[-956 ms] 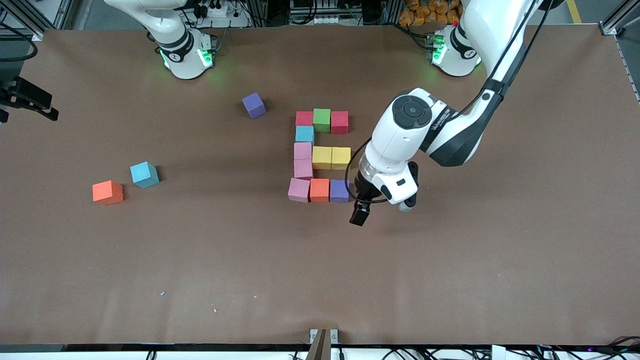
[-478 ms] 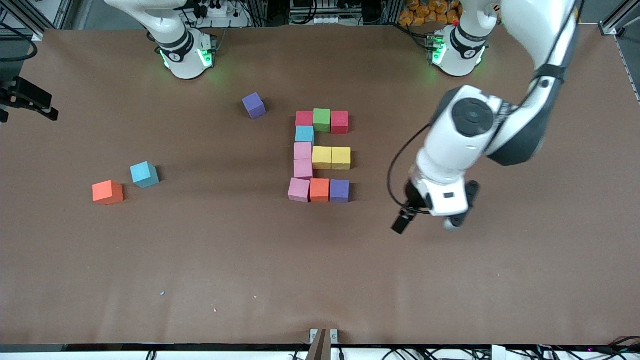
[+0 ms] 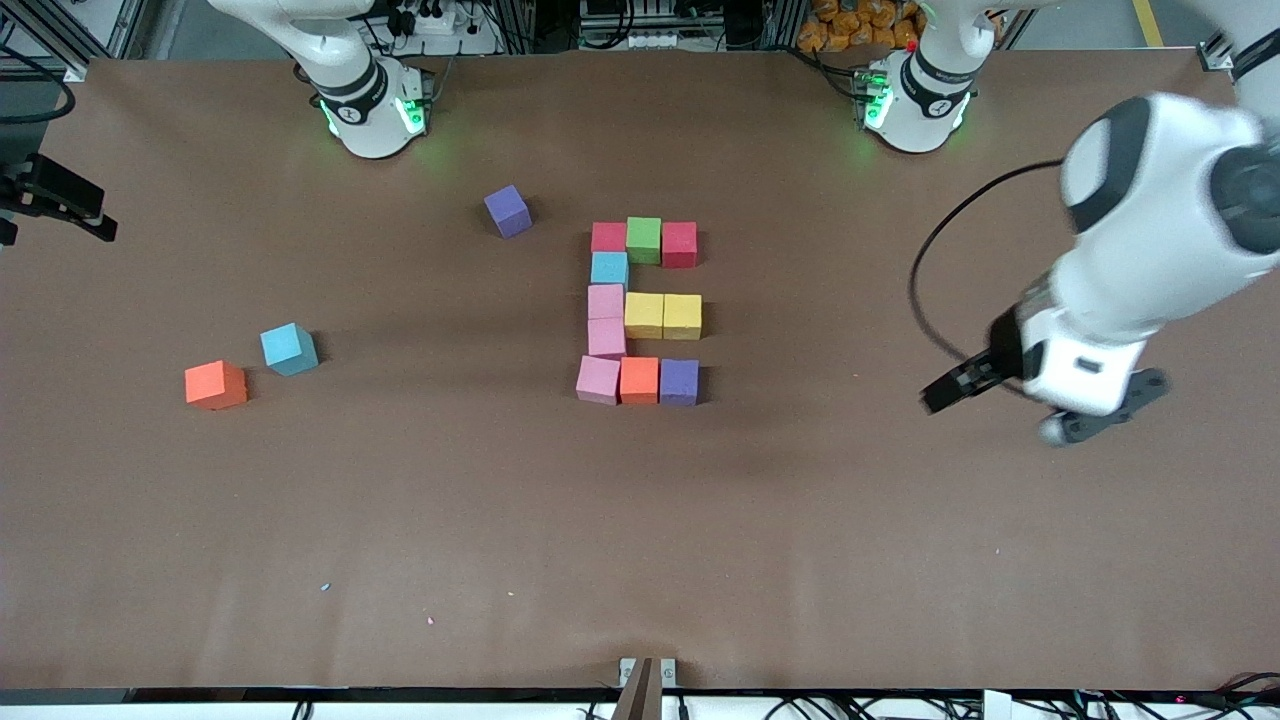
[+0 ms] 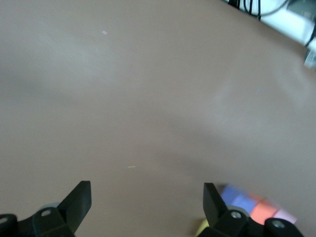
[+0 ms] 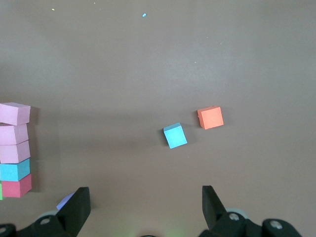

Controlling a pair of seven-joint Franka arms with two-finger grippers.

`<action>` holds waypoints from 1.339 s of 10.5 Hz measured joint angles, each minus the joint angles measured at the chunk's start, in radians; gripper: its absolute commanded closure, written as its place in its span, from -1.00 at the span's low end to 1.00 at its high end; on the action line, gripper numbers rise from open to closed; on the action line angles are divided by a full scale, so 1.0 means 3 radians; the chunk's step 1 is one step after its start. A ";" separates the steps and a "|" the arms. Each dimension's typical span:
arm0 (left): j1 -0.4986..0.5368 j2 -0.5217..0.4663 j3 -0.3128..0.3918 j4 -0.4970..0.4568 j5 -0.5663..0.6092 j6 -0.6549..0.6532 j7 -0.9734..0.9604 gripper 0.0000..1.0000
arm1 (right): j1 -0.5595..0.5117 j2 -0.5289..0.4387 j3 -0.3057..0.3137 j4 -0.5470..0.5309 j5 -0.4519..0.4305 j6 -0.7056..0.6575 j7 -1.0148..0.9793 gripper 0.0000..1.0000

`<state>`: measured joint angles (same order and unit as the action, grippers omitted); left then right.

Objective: Arrange 11 blocks into digit 3

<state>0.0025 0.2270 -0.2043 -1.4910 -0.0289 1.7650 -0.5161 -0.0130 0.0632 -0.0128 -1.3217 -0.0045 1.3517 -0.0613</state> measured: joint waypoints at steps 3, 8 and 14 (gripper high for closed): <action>0.0015 -0.0425 0.0254 -0.0022 0.0017 -0.0517 0.0897 -1.00 | 0.0000 0.0000 0.0000 -0.0001 0.0000 -0.0001 0.0000 -1.00; 0.0007 -0.1070 0.0298 -0.0334 0.0041 -0.0963 0.1176 -1.00 | 0.0000 0.0000 0.0000 -0.0003 0.0000 -0.0001 0.0000 -1.00; 0.0006 -0.1246 0.0312 -0.0534 0.0040 -0.0941 0.1190 -1.00 | 0.0000 0.0000 0.0000 -0.0003 0.0000 -0.0001 0.0000 -1.00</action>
<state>0.0044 -0.1469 -0.1107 -1.6512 -0.0168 1.4826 -0.1592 -0.0131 0.0632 -0.0127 -1.3227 -0.0045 1.3514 -0.0613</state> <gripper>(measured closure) 0.000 0.000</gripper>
